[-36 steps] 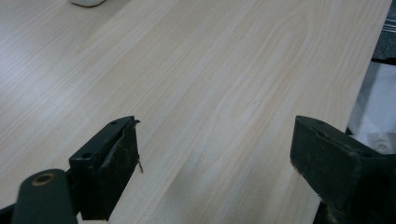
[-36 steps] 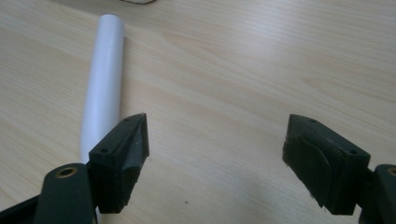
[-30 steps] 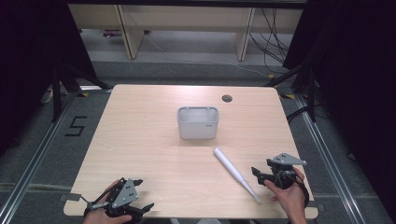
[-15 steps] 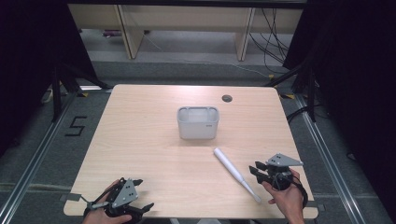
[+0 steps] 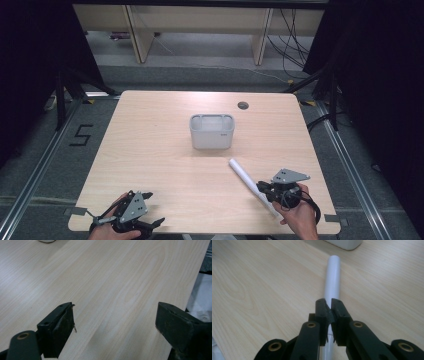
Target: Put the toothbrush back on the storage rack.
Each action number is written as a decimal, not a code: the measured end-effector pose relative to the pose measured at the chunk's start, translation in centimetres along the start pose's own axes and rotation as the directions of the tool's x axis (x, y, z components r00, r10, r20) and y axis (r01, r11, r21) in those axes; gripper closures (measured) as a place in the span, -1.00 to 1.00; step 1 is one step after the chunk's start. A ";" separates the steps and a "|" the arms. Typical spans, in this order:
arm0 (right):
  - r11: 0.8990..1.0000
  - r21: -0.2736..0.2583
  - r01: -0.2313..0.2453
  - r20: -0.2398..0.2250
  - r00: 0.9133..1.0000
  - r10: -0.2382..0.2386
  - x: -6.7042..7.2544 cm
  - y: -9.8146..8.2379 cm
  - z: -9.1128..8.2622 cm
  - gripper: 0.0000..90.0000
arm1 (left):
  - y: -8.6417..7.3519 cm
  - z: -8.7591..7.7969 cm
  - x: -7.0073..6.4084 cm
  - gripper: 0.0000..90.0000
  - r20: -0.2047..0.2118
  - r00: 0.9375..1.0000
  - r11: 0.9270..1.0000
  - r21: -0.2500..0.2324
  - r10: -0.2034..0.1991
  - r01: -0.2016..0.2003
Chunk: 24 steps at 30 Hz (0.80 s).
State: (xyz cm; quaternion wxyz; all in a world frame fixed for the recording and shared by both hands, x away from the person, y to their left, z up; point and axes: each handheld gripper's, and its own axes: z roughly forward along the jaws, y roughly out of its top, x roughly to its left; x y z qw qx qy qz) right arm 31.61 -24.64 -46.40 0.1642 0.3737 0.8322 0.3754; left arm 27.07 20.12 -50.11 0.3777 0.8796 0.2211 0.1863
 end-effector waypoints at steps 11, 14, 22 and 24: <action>0.999 0.040 0.029 -0.041 0.999 -0.027 0.5 -0.2 0.9 0.93 | 0.0 0.1 0.0 -0.67 0.000 1.000 1.000 -0.011 -0.001 0.001; 0.998 0.049 0.047 -0.050 0.998 -0.044 0.5 -0.2 1.2 0.93 | 0.0 0.0 0.0 -0.67 -0.003 1.000 1.000 -0.001 0.002 -0.002; 0.996 0.081 0.033 -0.045 0.999 -0.029 0.8 -0.5 1.4 0.93 | 0.0 0.0 0.0 -0.67 0.003 1.000 1.000 -0.008 0.000 0.000; 0.995 0.094 0.039 -0.053 0.998 -0.034 0.8 -0.4 1.5 0.93 | 0.0 -0.1 0.1 -0.67 -0.006 1.000 1.000 0.011 0.010 -0.010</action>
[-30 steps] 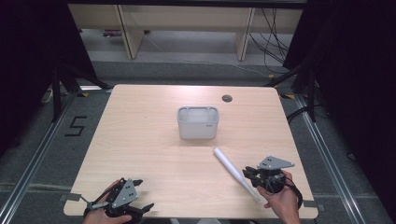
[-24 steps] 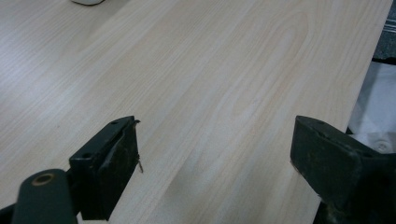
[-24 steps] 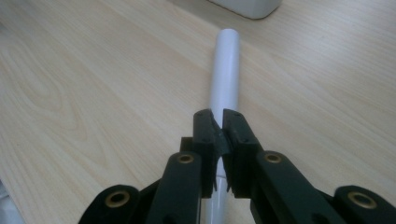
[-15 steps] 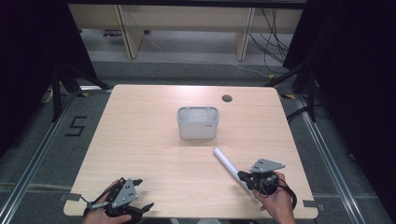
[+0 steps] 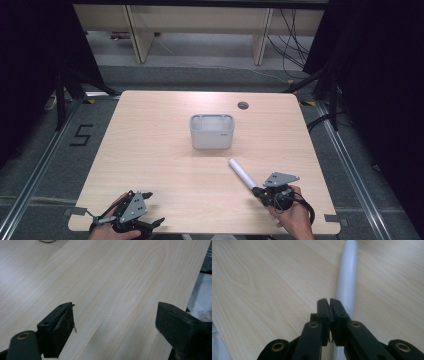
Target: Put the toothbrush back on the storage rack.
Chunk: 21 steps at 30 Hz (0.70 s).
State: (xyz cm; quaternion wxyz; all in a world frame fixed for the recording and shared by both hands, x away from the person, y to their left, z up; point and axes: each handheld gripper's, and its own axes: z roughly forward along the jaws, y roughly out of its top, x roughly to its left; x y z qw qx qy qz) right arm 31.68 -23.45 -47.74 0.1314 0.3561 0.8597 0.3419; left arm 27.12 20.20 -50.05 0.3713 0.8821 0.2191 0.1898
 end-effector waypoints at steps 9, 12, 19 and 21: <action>0.999 0.034 0.023 0.000 1.000 -0.023 0.4 -0.3 0.9 0.93 | 0.0 0.1 -0.1 -0.67 0.010 1.000 1.000 -0.016 -0.010 0.010; 0.997 0.049 0.052 -0.005 0.999 -0.052 0.3 -0.4 1.2 0.93 | 0.0 0.0 0.0 -0.67 -0.003 1.000 1.000 -0.011 -0.009 0.009; 0.992 0.123 0.024 0.014 1.000 -0.026 0.2 -0.7 1.1 0.93 | 0.0 0.0 0.0 -0.67 0.003 1.000 1.000 -0.005 0.001 -0.001; 0.990 0.138 0.024 0.022 0.999 -0.028 0.1 -0.9 1.1 0.93 | 0.0 0.0 0.0 -0.67 0.007 1.000 1.000 -0.004 0.001 0.000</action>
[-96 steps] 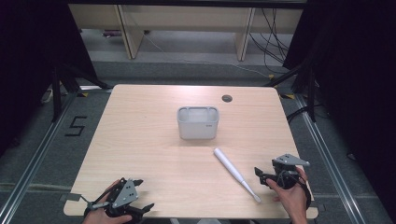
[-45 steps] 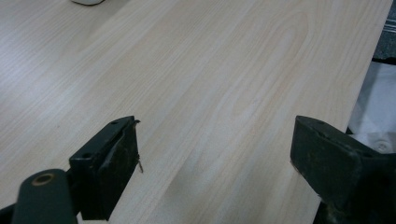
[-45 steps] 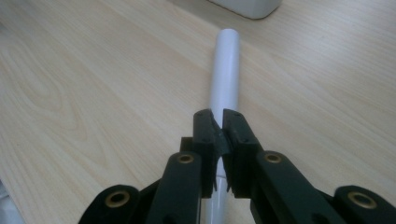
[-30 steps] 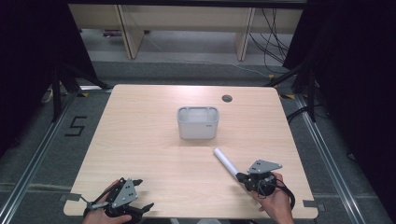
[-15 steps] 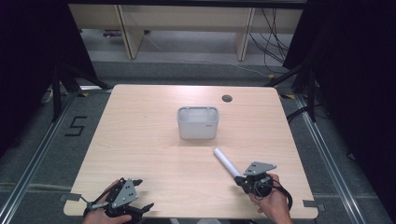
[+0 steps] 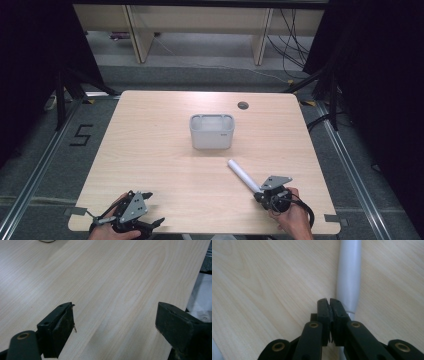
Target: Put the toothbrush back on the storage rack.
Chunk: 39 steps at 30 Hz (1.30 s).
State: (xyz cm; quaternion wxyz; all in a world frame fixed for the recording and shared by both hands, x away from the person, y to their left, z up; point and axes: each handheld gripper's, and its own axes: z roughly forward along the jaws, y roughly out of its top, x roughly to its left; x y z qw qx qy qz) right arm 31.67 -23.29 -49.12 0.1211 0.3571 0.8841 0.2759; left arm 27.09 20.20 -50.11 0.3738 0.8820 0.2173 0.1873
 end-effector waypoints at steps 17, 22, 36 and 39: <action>1.000 -0.002 -0.021 0.067 0.998 0.021 -2.5 -0.6 -0.3 0.95 | -0.1 0.3 -0.2 -0.67 -0.007 1.000 1.000 -0.023 -0.013 0.013; 0.999 -0.008 -0.034 0.100 0.994 0.035 -3.0 -0.2 -0.1 0.97 | 0.0 0.1 0.0 -0.67 0.001 1.000 1.000 0.006 0.003 -0.003; 0.999 -0.024 -0.046 0.161 0.986 0.050 -4.5 0.7 0.5 0.98 | 0.0 0.2 -0.1 -0.67 0.003 1.000 1.000 0.000 -0.007 0.007; 0.998 -0.027 -0.052 0.168 0.984 0.056 -4.7 1.1 0.7 0.98 | 0.0 0.2 -0.1 -0.67 0.005 1.000 1.000 -0.002 -0.008 0.008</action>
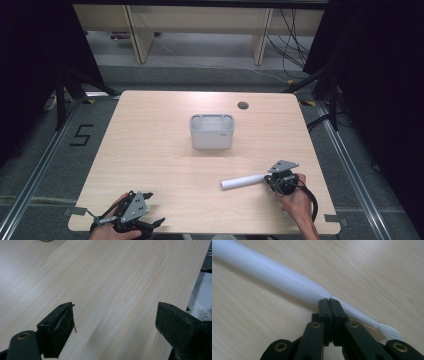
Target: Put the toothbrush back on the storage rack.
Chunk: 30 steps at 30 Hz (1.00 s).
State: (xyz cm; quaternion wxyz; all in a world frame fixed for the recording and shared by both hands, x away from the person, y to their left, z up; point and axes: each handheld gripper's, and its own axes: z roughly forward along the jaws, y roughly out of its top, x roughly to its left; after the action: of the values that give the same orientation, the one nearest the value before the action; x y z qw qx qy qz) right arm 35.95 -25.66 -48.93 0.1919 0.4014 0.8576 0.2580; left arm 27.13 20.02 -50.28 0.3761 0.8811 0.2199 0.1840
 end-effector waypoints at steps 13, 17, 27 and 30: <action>1.000 -0.012 0.008 0.031 0.999 -0.008 -0.4 1.8 1.3 0.98 | 0.0 0.0 0.0 -0.67 -0.001 1.000 1.000 0.001 0.001 -0.001; 1.000 -0.009 0.012 0.031 0.999 -0.011 -0.5 2.2 1.8 0.98 | 0.0 -0.1 0.1 -0.67 -0.006 1.000 1.000 0.008 0.012 -0.012; 1.000 -0.005 0.017 0.044 0.999 -0.017 -0.7 3.8 2.9 0.98 | 0.0 0.0 0.0 -0.67 -0.002 1.000 1.000 0.000 0.000 0.000; 1.000 -0.004 0.025 0.044 0.999 -0.025 -0.6 4.1 3.2 0.98 | 0.0 -0.1 0.0 -0.67 -0.005 1.000 1.000 0.007 0.000 0.000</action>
State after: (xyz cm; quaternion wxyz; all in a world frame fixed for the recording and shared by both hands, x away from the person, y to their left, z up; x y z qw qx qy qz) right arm 40.46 -22.98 -48.91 0.2145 0.3959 0.8576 0.2487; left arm 27.15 20.07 -50.23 0.3723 0.8821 0.2214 0.1853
